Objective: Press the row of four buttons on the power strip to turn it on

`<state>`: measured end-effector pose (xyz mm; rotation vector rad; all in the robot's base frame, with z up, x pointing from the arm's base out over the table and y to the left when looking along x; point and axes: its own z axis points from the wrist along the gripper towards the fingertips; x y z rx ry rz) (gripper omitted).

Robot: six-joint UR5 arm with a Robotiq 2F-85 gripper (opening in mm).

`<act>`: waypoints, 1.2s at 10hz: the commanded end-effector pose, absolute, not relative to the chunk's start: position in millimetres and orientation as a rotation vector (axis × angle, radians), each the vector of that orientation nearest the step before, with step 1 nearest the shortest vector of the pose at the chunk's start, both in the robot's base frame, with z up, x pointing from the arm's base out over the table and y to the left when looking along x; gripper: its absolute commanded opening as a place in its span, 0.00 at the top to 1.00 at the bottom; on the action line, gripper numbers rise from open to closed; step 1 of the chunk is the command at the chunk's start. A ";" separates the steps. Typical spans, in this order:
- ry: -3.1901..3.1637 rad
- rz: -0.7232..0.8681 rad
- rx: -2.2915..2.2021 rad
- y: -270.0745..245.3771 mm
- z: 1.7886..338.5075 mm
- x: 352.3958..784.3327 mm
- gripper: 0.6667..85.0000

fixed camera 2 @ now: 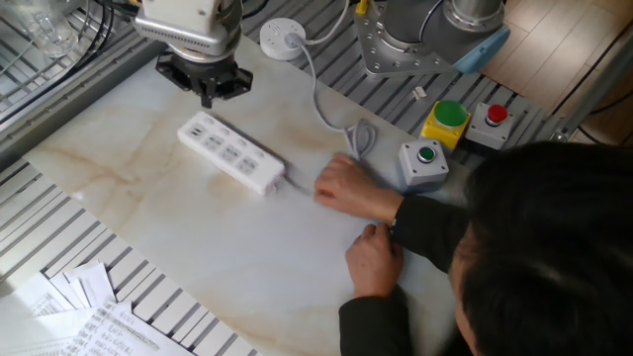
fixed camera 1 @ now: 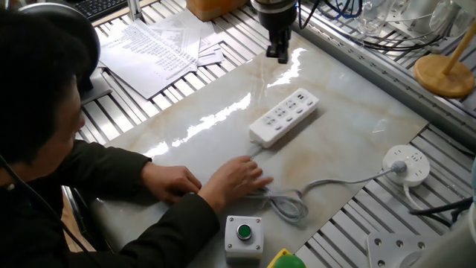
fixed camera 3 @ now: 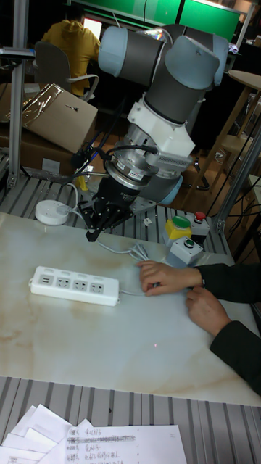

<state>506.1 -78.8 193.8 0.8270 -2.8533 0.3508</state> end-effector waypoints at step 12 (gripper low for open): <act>-2.823 0.434 1.285 -80.8 217.5 557.1 1.00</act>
